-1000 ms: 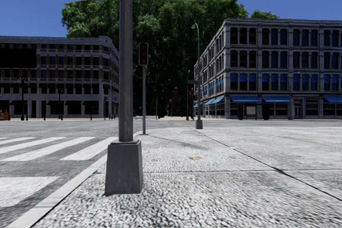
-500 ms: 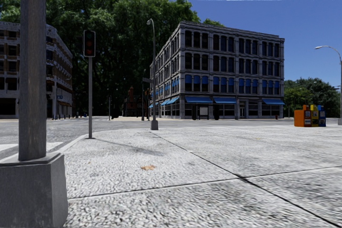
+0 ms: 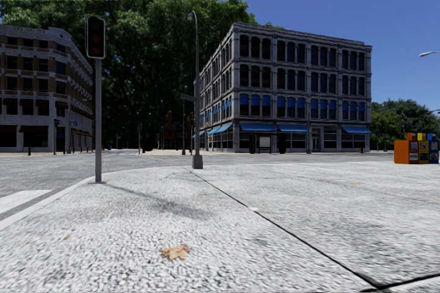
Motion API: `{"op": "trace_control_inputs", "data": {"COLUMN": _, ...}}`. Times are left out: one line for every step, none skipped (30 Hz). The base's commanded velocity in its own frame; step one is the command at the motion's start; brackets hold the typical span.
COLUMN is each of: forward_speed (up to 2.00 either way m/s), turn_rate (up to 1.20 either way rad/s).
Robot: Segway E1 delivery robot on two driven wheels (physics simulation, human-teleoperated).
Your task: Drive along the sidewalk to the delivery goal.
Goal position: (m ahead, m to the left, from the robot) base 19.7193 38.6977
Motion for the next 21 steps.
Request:
{"op": "trace_control_inputs", "data": {"forward_speed": 2.0, "turn_rate": 0.52}}
{"op": "trace_control_inputs", "data": {"forward_speed": 2.0, "turn_rate": 0.55}}
{"op": "trace_control_inputs", "data": {"forward_speed": 2.0, "turn_rate": 0.55}}
{"op": "trace_control_inputs", "data": {"forward_speed": 2.0, "turn_rate": 0.58}}
{"op": "trace_control_inputs", "data": {"forward_speed": 2.0, "turn_rate": 0.63}}
{"op": "trace_control_inputs", "data": {"forward_speed": 2.0, "turn_rate": 0.63}}
{"op": "trace_control_inputs", "data": {"forward_speed": 2.0, "turn_rate": 0.66}}
{"op": "trace_control_inputs", "data": {"forward_speed": 1.97, "turn_rate": 0.67}}
{"op": "trace_control_inputs", "data": {"forward_speed": 1.94, "turn_rate": 0.68}}
{"op": "trace_control_inputs", "data": {"forward_speed": 1.94, "turn_rate": 0.68}}
{"op": "trace_control_inputs", "data": {"forward_speed": 1.92, "turn_rate": 0.68}}
{"op": "trace_control_inputs", "data": {"forward_speed": 1.91, "turn_rate": 0.68}}
{"op": "trace_control_inputs", "data": {"forward_speed": 1.91, "turn_rate": 0.68}}
{"op": "trace_control_inputs", "data": {"forward_speed": 1.91, "turn_rate": 0.68}}
{"op": "trace_control_inputs", "data": {"forward_speed": 1.9, "turn_rate": 0.68}}
{"op": "trace_control_inputs", "data": {"forward_speed": 1.9, "turn_rate": 0.68}}
{"op": "trace_control_inputs", "data": {"forward_speed": 1.9, "turn_rate": 0.68}}
{"op": "trace_control_inputs", "data": {"forward_speed": 1.9, "turn_rate": 0.68}}
{"op": "trace_control_inputs", "data": {"forward_speed": 1.9, "turn_rate": 0.68}}
{"op": "trace_control_inputs", "data": {"forward_speed": 1.9, "turn_rate": 0.68}}
{"op": "trace_control_inputs", "data": {"forward_speed": 1.9, "turn_rate": 0.68}}
